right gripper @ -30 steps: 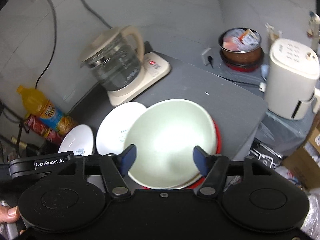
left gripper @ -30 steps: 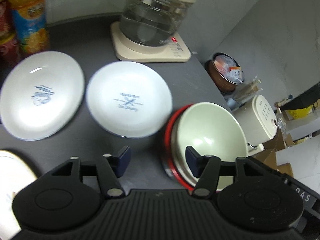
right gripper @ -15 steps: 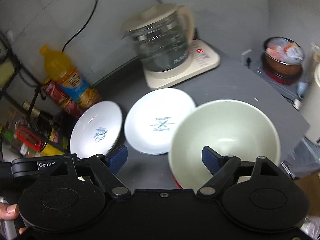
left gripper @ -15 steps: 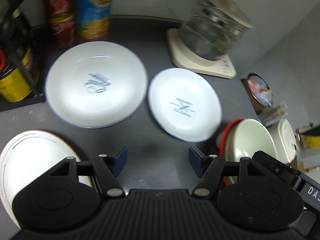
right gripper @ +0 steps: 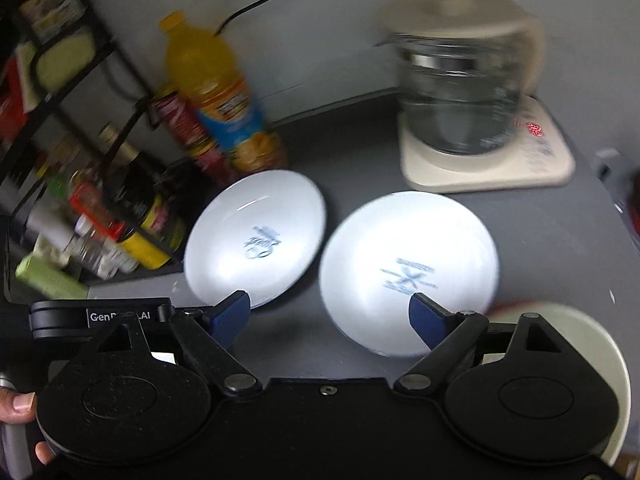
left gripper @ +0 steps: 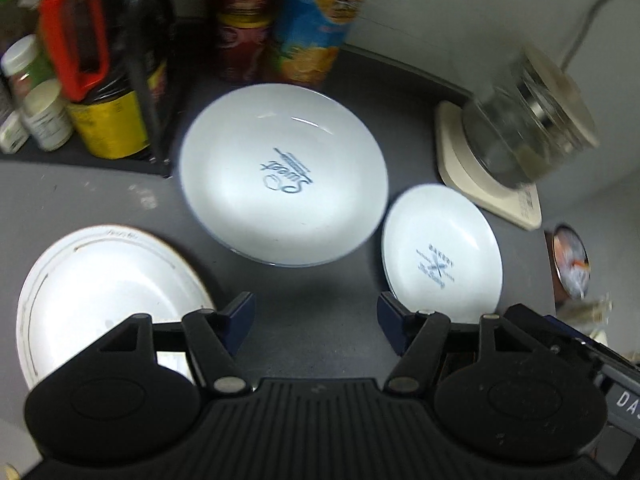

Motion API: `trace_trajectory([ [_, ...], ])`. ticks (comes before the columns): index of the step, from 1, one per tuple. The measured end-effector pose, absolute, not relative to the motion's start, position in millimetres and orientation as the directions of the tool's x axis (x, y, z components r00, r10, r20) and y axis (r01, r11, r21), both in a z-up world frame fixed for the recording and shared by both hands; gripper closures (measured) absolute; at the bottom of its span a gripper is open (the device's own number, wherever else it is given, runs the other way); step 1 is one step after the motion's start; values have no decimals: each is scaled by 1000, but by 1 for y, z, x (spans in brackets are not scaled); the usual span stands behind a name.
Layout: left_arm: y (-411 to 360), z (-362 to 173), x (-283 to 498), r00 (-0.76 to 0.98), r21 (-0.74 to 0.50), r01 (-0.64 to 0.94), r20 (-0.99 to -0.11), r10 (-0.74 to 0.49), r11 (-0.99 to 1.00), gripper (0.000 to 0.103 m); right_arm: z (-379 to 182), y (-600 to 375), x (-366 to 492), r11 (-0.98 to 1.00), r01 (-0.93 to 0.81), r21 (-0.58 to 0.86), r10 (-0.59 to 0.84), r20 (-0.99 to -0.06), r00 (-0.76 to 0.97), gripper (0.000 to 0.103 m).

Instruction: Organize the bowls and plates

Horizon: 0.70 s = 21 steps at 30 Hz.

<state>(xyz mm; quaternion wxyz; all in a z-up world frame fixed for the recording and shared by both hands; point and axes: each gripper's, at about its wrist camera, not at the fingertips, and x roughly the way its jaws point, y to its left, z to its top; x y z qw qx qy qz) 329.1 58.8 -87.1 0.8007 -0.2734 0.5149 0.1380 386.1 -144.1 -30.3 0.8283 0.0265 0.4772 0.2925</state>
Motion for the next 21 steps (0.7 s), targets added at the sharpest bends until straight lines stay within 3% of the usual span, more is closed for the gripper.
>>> trace_trajectory([
  [21, 45, -94, 272, 364, -246, -809, -923, 126, 534, 37, -42, -97, 407, 517, -812, 269, 581, -808, 102, 12],
])
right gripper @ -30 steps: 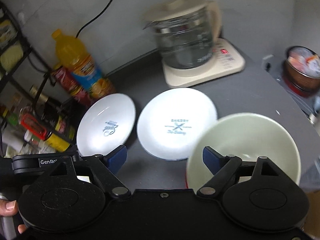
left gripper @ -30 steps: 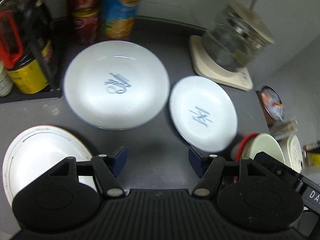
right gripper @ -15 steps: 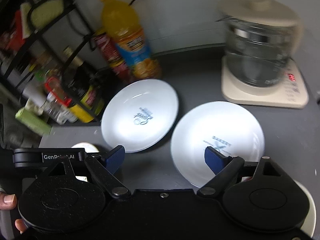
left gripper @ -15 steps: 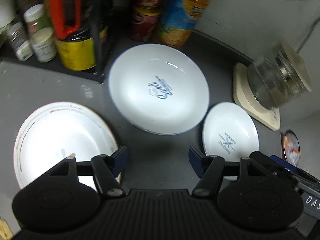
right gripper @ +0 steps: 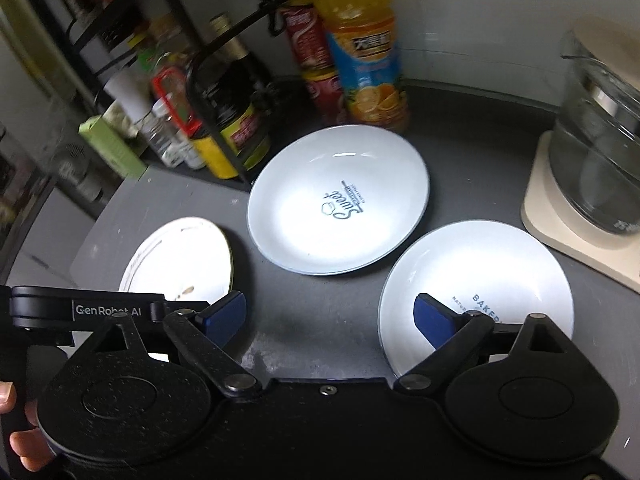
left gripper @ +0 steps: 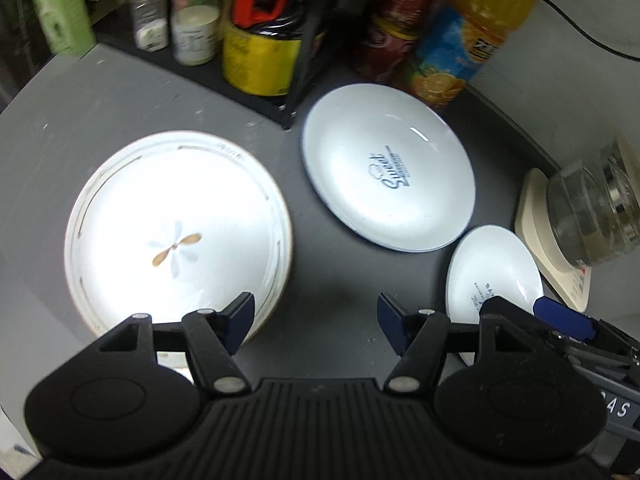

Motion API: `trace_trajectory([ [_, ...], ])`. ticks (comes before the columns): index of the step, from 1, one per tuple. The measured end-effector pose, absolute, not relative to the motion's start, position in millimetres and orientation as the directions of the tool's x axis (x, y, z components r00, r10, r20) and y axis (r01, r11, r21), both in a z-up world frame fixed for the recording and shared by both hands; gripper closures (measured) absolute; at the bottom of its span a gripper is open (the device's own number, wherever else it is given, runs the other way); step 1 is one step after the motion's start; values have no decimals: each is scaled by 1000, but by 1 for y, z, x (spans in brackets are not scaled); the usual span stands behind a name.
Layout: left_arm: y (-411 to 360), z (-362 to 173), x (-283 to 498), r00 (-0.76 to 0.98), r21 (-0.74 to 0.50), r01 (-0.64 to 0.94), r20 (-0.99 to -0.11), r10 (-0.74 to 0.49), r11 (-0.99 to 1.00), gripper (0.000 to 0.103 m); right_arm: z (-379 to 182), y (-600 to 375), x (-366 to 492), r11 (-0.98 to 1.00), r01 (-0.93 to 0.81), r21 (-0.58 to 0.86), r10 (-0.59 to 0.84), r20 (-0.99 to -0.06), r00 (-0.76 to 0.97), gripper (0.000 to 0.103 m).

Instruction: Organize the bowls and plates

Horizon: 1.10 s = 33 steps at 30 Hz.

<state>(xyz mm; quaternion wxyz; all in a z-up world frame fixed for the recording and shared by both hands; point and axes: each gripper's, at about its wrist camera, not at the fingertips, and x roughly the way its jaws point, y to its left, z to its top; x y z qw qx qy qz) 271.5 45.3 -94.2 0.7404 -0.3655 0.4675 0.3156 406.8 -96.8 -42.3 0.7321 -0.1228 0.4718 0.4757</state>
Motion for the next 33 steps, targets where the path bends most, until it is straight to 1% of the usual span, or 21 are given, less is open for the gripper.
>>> trace_trajectory([
  [6, 38, -95, 259, 344, -237, -852, -926, 158, 467, 37, -43, -90, 404, 448, -862, 237, 576, -814, 75, 10],
  [12, 37, -99, 252, 334, -246, -876, -930, 154, 416, 37, -47, -79, 404, 410, -889, 203, 563, -823, 72, 8],
  [18, 49, -103, 257, 348, -266, -878, -925, 149, 398, 37, -50, -72, 410, 428, -885, 184, 554, -827, 96, 8],
  [26, 73, -105, 281, 389, -293, -847, -910, 141, 443, 38, -56, -64, 425, 512, -839, 185, 551, -819, 156, 8],
  [33, 98, -105, 306, 438, -338, -808, -892, 109, 482, 44, -68, -57, 444, 614, -757, 224, 539, -820, 194, 23],
])
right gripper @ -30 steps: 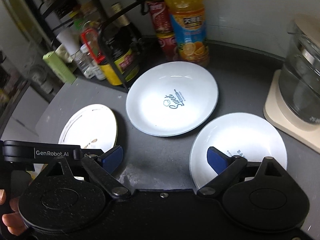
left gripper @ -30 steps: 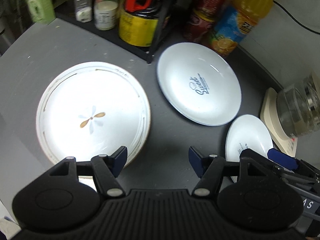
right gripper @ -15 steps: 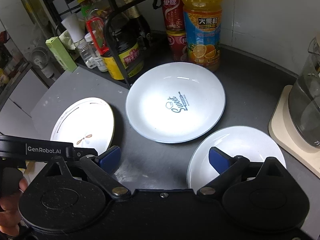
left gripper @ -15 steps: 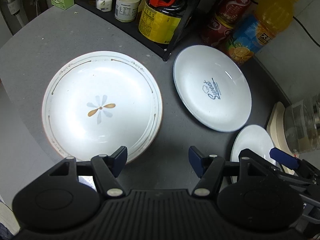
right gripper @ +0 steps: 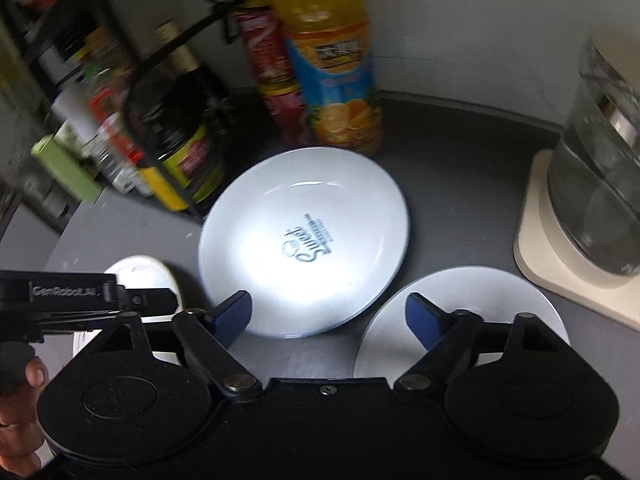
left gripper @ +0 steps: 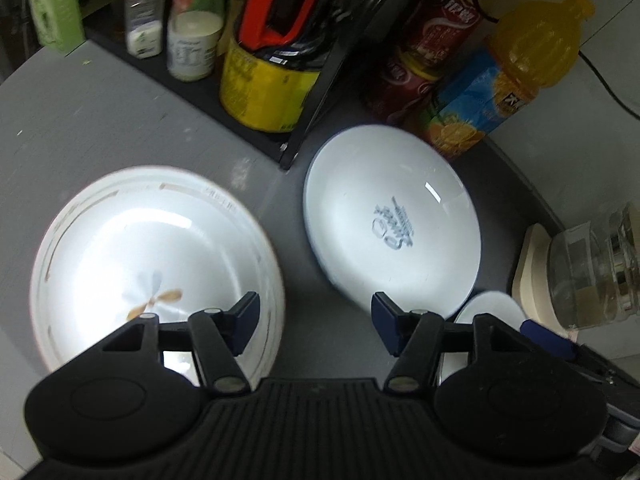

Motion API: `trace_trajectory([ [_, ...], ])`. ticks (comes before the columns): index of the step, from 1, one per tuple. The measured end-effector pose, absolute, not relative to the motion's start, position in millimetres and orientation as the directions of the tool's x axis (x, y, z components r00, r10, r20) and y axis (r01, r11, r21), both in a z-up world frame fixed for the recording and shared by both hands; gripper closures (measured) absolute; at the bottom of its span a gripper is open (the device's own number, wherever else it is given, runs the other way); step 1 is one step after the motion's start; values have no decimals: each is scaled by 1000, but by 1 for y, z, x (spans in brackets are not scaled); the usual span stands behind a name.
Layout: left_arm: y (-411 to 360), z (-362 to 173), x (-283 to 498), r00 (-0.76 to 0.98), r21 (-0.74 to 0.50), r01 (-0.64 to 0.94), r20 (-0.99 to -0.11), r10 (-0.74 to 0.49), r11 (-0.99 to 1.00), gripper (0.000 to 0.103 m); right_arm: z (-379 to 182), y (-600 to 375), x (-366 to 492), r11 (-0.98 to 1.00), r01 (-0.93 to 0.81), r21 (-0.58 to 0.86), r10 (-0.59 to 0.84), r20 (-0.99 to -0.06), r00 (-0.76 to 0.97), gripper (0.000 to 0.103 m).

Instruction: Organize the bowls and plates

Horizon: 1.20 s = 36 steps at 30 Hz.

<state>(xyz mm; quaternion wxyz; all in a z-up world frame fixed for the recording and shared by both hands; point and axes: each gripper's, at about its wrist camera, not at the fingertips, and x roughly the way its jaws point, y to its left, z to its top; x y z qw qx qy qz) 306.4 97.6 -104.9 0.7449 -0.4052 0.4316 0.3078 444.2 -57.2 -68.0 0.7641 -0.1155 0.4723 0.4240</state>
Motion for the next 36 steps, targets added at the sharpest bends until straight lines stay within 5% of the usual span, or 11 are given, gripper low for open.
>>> trace_trajectory([
  [11, 146, -127, 335, 485, -390, -761, -873, 56, 518, 70, -96, -48, 481, 743, -622, 246, 499, -824, 270, 45],
  [36, 180, -187, 360, 492, -451, -771, -870, -30, 449, 92, -155, -11, 518, 802, -555, 223, 409, -882, 236, 73],
])
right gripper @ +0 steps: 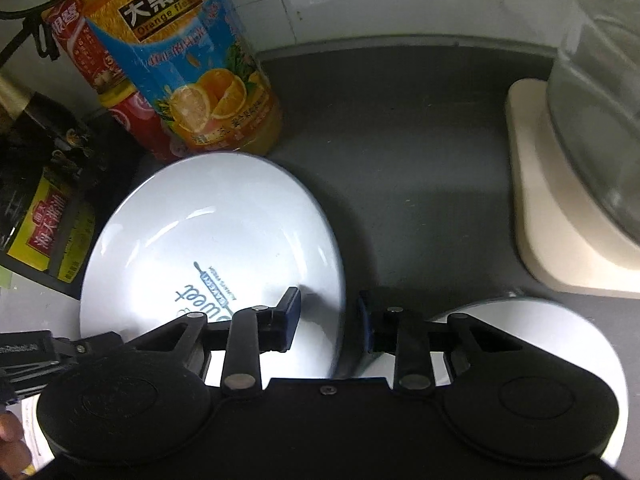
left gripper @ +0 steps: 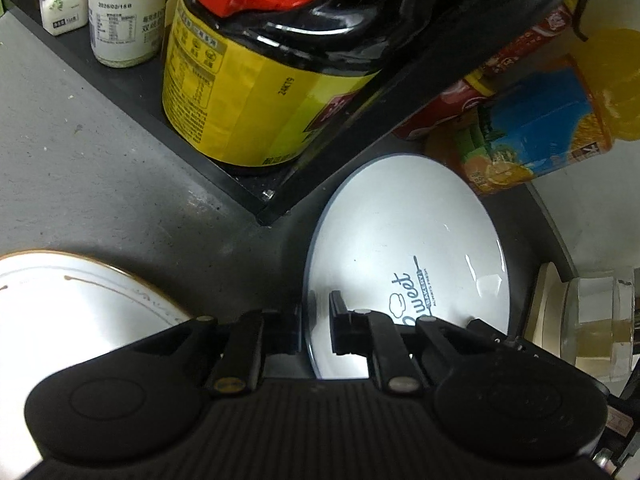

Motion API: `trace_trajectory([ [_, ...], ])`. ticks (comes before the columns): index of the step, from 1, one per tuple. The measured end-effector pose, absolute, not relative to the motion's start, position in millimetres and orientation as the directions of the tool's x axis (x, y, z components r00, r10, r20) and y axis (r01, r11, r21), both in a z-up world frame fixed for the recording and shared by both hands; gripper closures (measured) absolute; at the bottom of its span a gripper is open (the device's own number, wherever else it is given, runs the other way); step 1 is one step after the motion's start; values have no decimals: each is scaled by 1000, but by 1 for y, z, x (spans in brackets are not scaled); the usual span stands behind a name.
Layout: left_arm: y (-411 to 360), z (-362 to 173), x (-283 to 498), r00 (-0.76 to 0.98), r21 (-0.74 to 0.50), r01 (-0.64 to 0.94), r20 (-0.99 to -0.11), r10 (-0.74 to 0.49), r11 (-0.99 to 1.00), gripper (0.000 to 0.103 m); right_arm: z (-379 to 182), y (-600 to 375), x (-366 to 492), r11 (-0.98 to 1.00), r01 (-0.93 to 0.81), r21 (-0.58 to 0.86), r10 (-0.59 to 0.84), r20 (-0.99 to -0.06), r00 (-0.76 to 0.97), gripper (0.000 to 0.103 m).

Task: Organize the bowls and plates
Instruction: 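Close the right gripper on the rim of the white 'Sweet' plate, then carry the 'Sweet' plate onto the large flower-pattern plate and lower it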

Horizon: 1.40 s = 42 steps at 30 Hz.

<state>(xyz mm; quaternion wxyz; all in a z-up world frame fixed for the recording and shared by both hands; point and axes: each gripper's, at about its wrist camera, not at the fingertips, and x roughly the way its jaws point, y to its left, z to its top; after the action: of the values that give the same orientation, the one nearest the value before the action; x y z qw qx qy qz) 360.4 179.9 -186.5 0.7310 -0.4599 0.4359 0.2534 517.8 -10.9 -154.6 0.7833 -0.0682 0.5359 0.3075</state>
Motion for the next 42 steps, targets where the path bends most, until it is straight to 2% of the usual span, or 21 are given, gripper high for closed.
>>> trace_trajectory([
  [3, 180, -194, 364, 494, -462, -771, -868, -46, 438, 92, -155, -6, 517, 794, -570, 212, 410, -879, 244, 73],
  [7, 179, -195, 367, 494, -463, -771, -868, -48, 437, 92, -155, -7, 518, 798, -558, 227, 414, -880, 233, 78],
  [18, 188, -174, 354, 569, -526, -730, -822, -40, 435, 93, -135, -38, 520, 743, -552, 378, 548, -817, 179, 93],
  [35, 162, -132, 312, 595, -529, -717, -803, 4, 453, 93, -91, -70, 485, 662, -622, 417, 635, -754, 170, 91],
  [42, 152, -117, 273, 591, -523, -736, -806, 32, 430, 93, -82, -69, 454, 603, -701, 380, 647, -747, 152, 91],
])
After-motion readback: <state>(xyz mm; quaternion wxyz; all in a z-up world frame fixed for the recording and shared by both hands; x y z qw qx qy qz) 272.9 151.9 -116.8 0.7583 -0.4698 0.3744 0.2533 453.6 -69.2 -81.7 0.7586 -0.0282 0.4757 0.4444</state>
